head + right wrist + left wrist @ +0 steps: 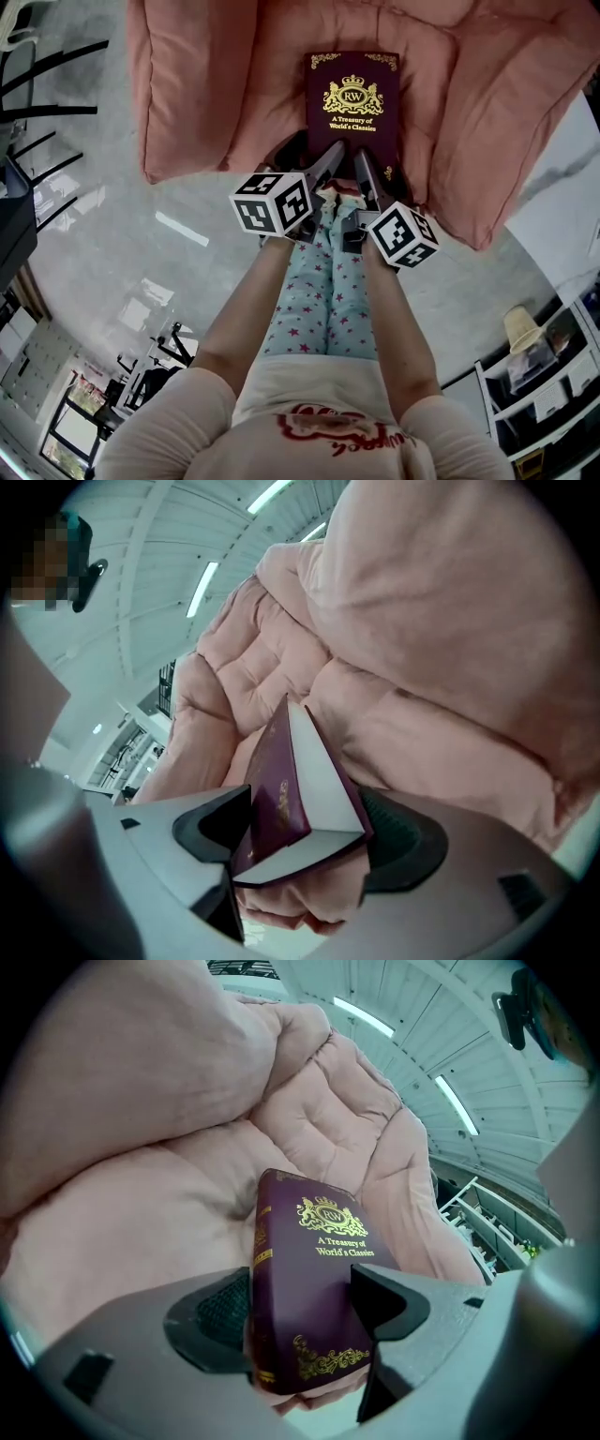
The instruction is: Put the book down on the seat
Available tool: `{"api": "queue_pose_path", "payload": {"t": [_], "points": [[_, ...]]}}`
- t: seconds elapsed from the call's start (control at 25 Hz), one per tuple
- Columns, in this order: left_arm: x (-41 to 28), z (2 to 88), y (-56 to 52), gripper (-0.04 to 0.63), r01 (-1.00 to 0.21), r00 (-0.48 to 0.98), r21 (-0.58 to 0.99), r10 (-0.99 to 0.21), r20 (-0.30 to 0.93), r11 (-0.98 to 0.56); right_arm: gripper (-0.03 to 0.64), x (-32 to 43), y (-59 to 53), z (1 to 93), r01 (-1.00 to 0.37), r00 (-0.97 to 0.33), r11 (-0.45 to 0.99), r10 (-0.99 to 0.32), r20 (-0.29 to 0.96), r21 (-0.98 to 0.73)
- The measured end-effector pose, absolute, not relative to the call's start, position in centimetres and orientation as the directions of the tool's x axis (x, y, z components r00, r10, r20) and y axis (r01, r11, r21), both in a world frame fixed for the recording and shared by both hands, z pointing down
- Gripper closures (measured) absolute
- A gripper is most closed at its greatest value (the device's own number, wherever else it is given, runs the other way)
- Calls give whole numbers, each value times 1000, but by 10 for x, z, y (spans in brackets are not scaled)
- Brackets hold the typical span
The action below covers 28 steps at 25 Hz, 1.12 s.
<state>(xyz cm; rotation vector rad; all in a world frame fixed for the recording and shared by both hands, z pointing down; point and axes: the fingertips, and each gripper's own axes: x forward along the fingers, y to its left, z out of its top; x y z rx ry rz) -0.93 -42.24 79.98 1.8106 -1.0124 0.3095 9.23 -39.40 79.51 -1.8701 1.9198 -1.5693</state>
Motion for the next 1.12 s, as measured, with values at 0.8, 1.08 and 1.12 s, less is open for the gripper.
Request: {"api": "queue_pose_path", "payload": {"t": [0.8,1.08,1.12], "points": [[-28,670,-409,270,-762,607,608,-575,549,-224,275,81,-388,642,-770,-348,-94,-767,540,-631],[-24,495,-430,278,-665,671,645,-681,293,-377,290,76,-431,457,-833,-408,258,-884,230,-489],[-20,473,-433,279,-652,686,635,-679,262,-414,292,76,-435,434,-844,-398,278,-898,188,-459]]}}
